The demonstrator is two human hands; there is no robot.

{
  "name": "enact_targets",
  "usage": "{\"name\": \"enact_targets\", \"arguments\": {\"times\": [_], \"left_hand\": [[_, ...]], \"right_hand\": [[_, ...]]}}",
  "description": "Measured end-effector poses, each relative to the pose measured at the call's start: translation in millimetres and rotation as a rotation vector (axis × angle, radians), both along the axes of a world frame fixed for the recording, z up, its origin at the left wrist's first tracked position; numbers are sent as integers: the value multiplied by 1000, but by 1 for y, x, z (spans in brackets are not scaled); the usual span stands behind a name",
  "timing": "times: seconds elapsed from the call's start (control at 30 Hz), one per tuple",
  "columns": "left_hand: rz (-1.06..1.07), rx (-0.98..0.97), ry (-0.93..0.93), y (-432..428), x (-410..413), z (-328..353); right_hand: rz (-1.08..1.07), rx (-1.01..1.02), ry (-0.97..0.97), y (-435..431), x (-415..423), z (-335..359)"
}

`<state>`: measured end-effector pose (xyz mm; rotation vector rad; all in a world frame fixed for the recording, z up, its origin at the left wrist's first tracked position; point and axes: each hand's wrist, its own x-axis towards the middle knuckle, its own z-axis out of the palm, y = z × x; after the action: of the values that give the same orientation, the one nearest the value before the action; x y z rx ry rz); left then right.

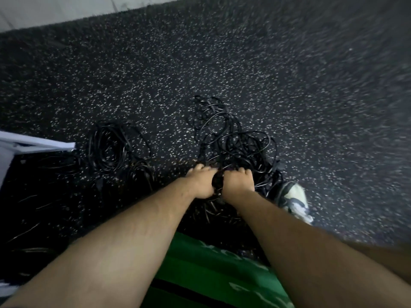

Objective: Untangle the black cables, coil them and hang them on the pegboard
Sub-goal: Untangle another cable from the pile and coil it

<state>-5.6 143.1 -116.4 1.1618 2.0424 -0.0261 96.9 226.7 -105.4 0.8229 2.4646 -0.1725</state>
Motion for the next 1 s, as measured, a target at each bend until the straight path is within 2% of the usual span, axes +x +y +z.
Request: {"name": "enact_targets", "arguments": {"times": [0.03,0.1,0.23,0.37,0.5,0.6,0.7,0.8,0.93,1.0], "left_hand": [[-1,-10,31,7,8,3],[133,73,77,15,16,11],[478,462,7,34,9,65],[652,774,-302,60,-11,162],[638,930,-609,78,0,258],[517,963,-494,79,21,312],[472,1086,-359,71,30,349],[410,1147,-366,68,37,386],[496,1242,-354,71,53,429],[570,1228,-331,71,52,453]], "right_hand": [[-42,-72,38,8,7,2],[-180,-234,214,21,14,14],[-212,-324,610,56,2,86],[-217,-338,928,94,-12,211],[-203,-363,1213,103,-20,350],[-168,-413,1299,91,-13,435],[-179,-568,1441,70,-3,494],[-137,-620,1538,47,3,538],[-58,-560,1582,33,15,583],[-80,-512,1582,35,27,586]]}}
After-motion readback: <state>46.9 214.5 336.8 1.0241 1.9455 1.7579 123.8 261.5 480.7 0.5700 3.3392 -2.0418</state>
